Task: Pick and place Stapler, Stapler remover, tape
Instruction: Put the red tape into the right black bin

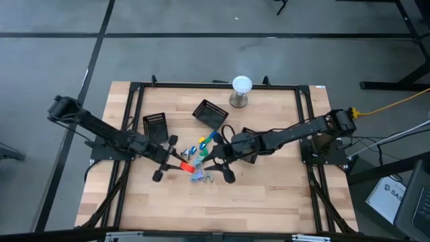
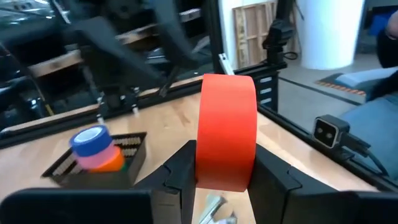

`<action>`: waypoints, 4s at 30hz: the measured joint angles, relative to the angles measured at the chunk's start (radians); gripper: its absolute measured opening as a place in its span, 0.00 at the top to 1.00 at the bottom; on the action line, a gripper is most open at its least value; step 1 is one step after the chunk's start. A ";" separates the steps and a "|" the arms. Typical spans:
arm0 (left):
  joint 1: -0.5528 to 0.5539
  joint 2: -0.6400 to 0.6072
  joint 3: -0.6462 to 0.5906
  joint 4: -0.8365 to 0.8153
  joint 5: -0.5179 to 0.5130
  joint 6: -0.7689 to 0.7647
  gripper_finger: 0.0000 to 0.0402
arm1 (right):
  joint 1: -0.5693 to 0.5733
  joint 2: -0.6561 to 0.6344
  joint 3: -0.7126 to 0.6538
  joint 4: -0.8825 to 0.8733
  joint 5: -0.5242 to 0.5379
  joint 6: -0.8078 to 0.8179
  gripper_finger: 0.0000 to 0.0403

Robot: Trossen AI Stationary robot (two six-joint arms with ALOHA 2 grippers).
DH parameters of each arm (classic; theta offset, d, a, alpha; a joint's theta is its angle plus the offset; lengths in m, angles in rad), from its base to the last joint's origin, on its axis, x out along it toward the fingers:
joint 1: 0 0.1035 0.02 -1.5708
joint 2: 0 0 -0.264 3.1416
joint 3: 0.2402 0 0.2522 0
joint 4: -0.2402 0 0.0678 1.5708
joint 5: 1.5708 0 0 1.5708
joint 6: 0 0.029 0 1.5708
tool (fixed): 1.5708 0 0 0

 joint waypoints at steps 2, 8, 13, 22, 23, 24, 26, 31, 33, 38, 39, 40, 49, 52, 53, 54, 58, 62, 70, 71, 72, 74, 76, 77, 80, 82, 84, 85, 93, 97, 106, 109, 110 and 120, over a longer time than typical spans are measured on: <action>0.007 0.034 0.031 0.000 0.021 0.000 0.74 | -0.005 0.000 0.000 0.007 -0.001 -0.002 0.61; 0.061 0.128 0.118 0.003 0.043 0.001 0.74 | -0.010 0.000 0.000 0.032 -0.061 -0.004 0.61; 0.105 0.180 0.165 0.004 0.121 0.001 0.74 | -0.011 0.000 0.000 0.034 -0.101 0.000 0.61; 0.128 0.189 0.184 0.034 0.164 0.000 0.74 | -0.009 0.000 0.000 0.032 -0.184 -0.010 0.64; 0.128 0.188 0.184 0.039 0.164 0.000 0.73 | -0.009 0.000 0.000 0.032 -0.190 -0.014 0.67; 0.128 0.188 0.184 0.044 0.164 0.000 0.73 | -0.009 -0.001 0.000 0.033 -0.191 -0.025 0.69; 0.128 0.188 0.184 0.054 0.164 0.001 0.71 | -0.009 0.000 0.000 0.034 -0.193 -0.045 0.76; 0.129 0.187 0.185 0.065 0.112 -0.009 0.66 | -0.008 -0.001 0.000 0.029 -0.201 -0.082 0.90; 0.129 0.187 0.185 0.064 0.080 -0.017 0.62 | -0.008 -0.001 0.000 0.023 -0.203 -0.082 0.90; 0.129 0.165 0.184 -0.001 0.037 -0.054 0.55 | -0.012 -0.002 0.000 -0.019 -0.204 -0.047 0.90; 0.129 0.149 0.184 -0.028 0.033 -0.058 0.53 | -0.016 -0.006 0.000 -0.037 -0.207 -0.033 0.90; 0.129 0.128 0.184 -0.060 0.021 -0.060 0.52 | -0.019 -0.011 0.000 -0.060 -0.214 -0.026 0.90; 0.130 -0.157 0.184 -0.428 -0.175 -0.062 0.48 | -0.027 -0.045 0.041 -0.300 -0.185 0.026 0.90; 0.130 -0.253 0.184 -0.560 -0.236 -0.070 0.48 | -0.027 -0.044 0.100 -0.450 -0.147 0.030 0.90; 0.130 -0.282 0.184 -0.606 -0.252 -0.077 0.48 | -0.027 -0.044 0.119 -0.490 -0.134 0.032 0.90; 0.131 -0.305 0.184 -0.641 -0.264 -0.087 0.48 | -0.027 -0.044 0.137 -0.534 -0.120 0.036 0.90; 0.157 -0.376 0.181 -0.750 -0.277 -0.095 0.48 | -0.028 -0.044 0.227 -0.711 -0.093 0.049 0.90; 0.212 -0.419 0.147 -0.765 -0.268 -0.104 0.48 | -0.030 -0.043 0.312 -0.908 -0.057 0.063 0.90; 0.310 -0.440 0.077 -0.752 -0.258 -0.131 0.48 | -0.070 -0.043 0.427 -1.198 -0.014 0.110 0.90; 0.315 -0.438 0.077 -0.751 -0.258 -0.143 0.48 | -0.079 -0.044 0.435 -1.228 -0.014 0.115 0.90; 0.319 -0.436 0.077 -0.751 -0.258 -0.151 0.48 | -0.088 -0.044 0.439 -1.260 -0.014 0.130 0.90; 0.321 -0.435 0.077 -0.752 -0.257 -0.156 0.48 | -0.107 -0.043 0.445 -1.324 -0.014 0.158 0.90; 0.321 -0.435 0.077 -0.752 -0.257 -0.158 0.48 | -0.125 -0.043 0.448 -1.373 -0.013 0.183 0.90; 0.321 -0.435 0.077 -0.752 -0.257 -0.158 0.48 | -0.132 -0.043 0.448 -1.399 -0.013 0.197 0.90; 0.321 -0.435 0.077 -0.752 -0.257 -0.158 0.48 | -0.147 -0.043 0.438 -1.432 -0.002 0.227 0.90; 0.321 -0.435 0.077 -0.752 -0.257 -0.158 0.48 | -0.154 -0.043 0.425 -1.451 0.007 0.236 0.90; 0.321 -0.435 0.077 -0.752 -0.256 -0.158 0.48 | -0.159 -0.043 0.411 -1.451 0.009 0.238 0.90; 0.321 -0.435 0.077 -0.752 -0.256 -0.158 0.48 | -0.162 -0.043 0.401 -1.447 0.019 0.242 0.90; 0.321 -0.435 0.077 -0.752 -0.256 -0.158 0.48 | -0.182 -0.043 0.285 -1.440 0.042 0.260 0.90; 0.321 -0.435 0.077 -0.752 -0.256 -0.158 0.48 | -0.192 -0.043 0.247 -1.407 0.058 0.264 0.90; 0.321 -0.435 0.077 -0.752 -0.255 -0.158 0.48 | -0.191 -0.043 0.240 -1.387 0.084 0.270 0.90; 0.321 -0.435 0.077 -0.752 -0.255 -0.158 0.48 | -0.191 -0.043 0.240 -1.387 0.084 0.281 0.90; 0.321 -0.435 0.077 -0.752 -0.255 -0.158 0.48 | -0.191 -0.043 0.240 -1.387 0.083 0.285 0.90; 0.321 -0.435 0.077 -0.752 -0.255 -0.158 0.48 | -0.191 -0.043 0.240 -1.388 0.084 0.285 0.90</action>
